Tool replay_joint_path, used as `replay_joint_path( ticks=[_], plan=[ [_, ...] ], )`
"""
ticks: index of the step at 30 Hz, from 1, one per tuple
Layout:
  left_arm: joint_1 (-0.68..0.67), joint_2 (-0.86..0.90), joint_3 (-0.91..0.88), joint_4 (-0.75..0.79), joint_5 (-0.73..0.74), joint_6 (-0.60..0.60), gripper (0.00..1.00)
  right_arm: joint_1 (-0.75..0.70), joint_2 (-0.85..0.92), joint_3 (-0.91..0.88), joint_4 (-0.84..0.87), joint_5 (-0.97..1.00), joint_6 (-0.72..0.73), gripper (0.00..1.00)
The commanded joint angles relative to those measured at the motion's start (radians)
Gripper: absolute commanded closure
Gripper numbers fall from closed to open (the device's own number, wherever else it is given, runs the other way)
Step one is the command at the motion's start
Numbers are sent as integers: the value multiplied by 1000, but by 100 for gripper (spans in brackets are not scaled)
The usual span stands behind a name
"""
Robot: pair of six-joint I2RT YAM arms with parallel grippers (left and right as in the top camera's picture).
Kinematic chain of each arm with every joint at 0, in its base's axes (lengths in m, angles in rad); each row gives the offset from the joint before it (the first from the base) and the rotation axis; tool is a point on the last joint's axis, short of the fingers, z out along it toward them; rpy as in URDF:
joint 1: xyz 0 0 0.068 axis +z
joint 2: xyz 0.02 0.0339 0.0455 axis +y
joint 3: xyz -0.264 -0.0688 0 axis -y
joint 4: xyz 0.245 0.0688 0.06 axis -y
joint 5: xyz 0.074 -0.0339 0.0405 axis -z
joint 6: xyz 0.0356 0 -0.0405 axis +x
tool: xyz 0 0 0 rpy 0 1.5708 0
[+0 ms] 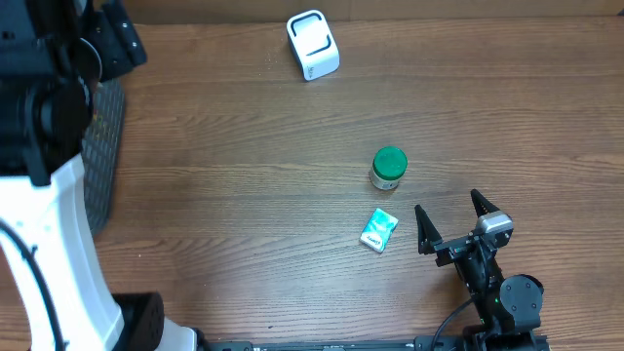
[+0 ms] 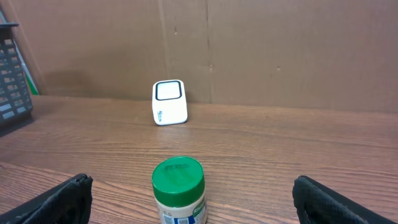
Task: Scan the item barcode
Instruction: 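Move the empty left gripper back over the grey basket, then lower the left gripper into the basket and close on the yellow bottle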
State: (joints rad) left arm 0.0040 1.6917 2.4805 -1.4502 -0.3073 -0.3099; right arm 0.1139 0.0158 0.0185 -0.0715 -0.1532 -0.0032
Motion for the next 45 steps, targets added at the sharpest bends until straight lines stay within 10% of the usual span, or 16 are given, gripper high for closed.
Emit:
replay_joint_path(
  ticks=[1, 13, 24, 45],
  plan=[
    [68, 61, -25, -35, -10, 13, 9, 3, -3, -11, 5, -6, 2, 0],
    [269, 188, -25, 35, 42, 64, 2, 3, -3, -11, 5, -6, 2, 0],
    [553, 325, -25, 198, 506, 234, 0, 3, -3, -11, 5, -5, 2, 0],
    [562, 721, -25, 151, 660, 411, 6, 3, -3, -11, 5, -6, 2, 0]
  ],
)
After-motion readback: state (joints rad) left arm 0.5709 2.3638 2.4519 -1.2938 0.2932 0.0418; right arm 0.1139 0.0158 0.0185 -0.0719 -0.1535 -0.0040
